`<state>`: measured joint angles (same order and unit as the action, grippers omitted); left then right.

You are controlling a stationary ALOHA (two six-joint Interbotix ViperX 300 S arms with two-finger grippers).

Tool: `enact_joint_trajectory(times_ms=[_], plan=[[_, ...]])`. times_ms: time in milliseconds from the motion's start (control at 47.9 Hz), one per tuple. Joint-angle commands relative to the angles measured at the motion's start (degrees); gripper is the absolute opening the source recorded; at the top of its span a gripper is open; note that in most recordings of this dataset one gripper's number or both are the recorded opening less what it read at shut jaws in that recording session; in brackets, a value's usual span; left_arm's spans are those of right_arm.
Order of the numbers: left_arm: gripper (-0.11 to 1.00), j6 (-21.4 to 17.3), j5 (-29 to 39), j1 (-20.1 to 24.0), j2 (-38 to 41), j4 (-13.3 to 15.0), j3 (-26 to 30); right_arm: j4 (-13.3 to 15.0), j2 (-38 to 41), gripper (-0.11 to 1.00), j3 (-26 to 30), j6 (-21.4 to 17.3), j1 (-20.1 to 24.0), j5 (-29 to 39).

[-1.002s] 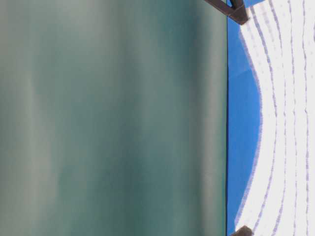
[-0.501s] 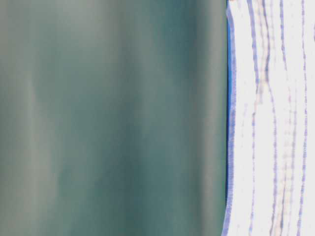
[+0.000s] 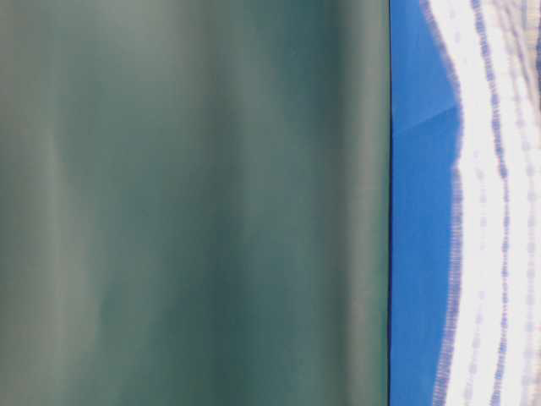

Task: Fold the blue towel.
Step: 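Lift the top corners and fold them down toward the bottom edge, then release the corners onto the bottom edge and raise both grippers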

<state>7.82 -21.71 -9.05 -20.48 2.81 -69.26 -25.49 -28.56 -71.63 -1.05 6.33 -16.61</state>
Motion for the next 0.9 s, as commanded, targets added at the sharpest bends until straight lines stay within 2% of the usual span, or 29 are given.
enact_joint_trajectory(times_ms=[0, 376, 731, 772, 877], plan=[[0.02, 0.09, -0.26, -0.70, 0.53, 0.18, 1.23, -0.62, 0.88, 0.05, 1.14, 0.09, 0.70, -0.18], [0.02, 0.09, -0.18, -1.76, 4.31, 0.18, 1.23, -2.29, 9.84, 0.05, 4.31, 0.09, 5.36, 1.76], [0.04, 0.18, -0.18, -1.93, 8.70, 0.18, 1.58, -3.16, 14.85, 0.05, 7.03, 0.09, 6.50, 2.64], [0.06, 0.18, -0.18, -2.02, 8.79, 0.18, 1.67, -3.16, 14.85, 0.05, 7.03, 0.09, 6.59, 2.64], [0.26, 0.18, -0.18, -1.93, 8.79, 0.18, 1.67, -3.96, 14.94, 0.05, 7.12, 0.00, 6.86, 2.64]])
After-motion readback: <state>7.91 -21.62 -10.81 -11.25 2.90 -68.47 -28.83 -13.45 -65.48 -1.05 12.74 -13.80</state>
